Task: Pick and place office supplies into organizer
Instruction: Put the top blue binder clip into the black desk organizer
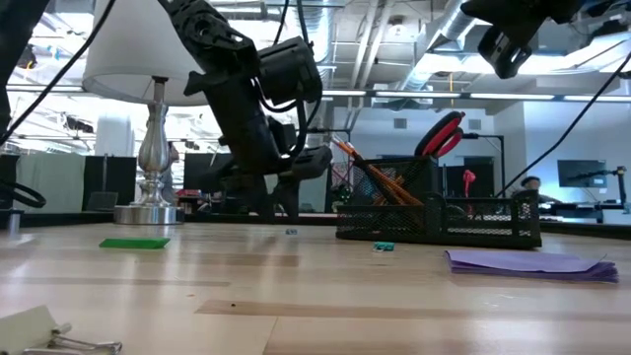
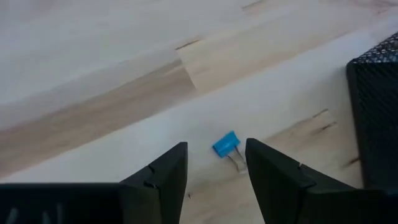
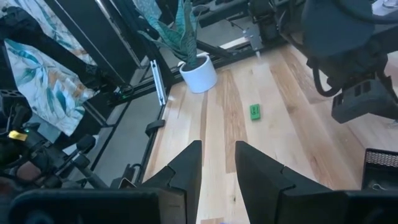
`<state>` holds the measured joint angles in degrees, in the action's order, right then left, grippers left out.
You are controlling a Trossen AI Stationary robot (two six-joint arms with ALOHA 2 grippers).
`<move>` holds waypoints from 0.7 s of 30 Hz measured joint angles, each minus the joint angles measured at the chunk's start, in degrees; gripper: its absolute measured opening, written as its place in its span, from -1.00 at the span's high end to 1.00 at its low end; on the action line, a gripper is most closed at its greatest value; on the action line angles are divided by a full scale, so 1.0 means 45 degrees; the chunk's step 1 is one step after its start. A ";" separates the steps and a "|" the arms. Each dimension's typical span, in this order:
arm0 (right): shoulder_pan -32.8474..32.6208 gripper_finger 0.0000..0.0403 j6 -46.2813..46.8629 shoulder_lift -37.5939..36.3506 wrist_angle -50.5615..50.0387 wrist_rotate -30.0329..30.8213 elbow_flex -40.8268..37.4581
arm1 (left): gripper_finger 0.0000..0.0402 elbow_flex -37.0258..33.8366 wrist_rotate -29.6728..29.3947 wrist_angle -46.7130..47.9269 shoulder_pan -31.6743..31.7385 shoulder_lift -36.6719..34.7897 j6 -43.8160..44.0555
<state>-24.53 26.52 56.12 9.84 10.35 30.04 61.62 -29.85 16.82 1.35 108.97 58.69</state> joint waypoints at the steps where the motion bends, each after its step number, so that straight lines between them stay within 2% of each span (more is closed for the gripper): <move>1: 0.0000 0.54 0.0000 0.0000 -0.0001 0.0000 0.0000 | 0.21 -0.0003 -0.0066 -0.0003 -0.0049 0.0000 0.0116; 6: 0.0000 0.54 0.0000 0.0000 -0.0003 -0.0005 0.0000 | 0.21 -0.0001 -0.0785 -0.0476 -0.0221 -0.0005 0.0254; 11: 0.0000 0.54 0.0000 0.0000 -0.0008 -0.0010 0.0000 | 0.21 0.0002 -0.0927 -0.0962 -0.0344 -0.0010 0.0434; 18: -0.0039 0.54 0.0000 0.0000 -0.0100 -0.0336 0.0000 | 0.21 -0.0003 -0.1269 -0.0628 -0.0550 0.0246 0.0801; 21: -0.0042 0.54 0.0000 0.0005 -0.0098 -0.0440 -0.0003 | 0.21 0.0015 -0.0975 -0.0854 -0.0550 0.0695 0.1013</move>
<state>-24.72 26.52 56.14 9.40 8.37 30.03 61.69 -34.24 12.97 -1.13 112.10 63.25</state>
